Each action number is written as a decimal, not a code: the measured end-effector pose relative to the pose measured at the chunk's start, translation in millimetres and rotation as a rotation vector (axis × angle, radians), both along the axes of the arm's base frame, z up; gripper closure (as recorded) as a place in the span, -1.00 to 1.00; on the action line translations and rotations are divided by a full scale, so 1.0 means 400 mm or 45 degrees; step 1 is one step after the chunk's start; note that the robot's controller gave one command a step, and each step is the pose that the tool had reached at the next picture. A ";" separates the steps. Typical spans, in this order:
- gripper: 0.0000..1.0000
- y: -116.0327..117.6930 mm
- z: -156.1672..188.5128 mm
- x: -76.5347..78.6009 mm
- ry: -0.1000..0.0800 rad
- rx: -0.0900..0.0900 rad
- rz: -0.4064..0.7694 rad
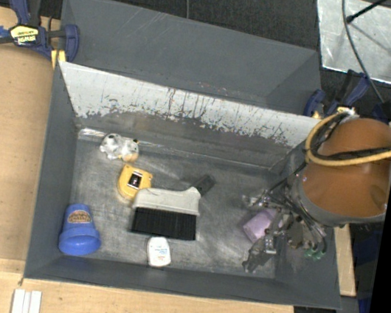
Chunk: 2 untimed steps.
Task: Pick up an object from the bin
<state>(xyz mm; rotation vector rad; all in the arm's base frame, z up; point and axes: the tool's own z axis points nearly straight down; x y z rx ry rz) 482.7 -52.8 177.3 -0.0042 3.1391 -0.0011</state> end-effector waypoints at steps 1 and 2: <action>-1.00 0.000 0.000 0.000 0.000 0.000 0.000; -1.00 -0.062 -0.073 0.082 -0.008 -0.001 0.087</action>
Offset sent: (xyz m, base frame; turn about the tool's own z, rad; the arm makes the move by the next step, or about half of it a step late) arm 0.0598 -0.0492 -0.0610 -0.1286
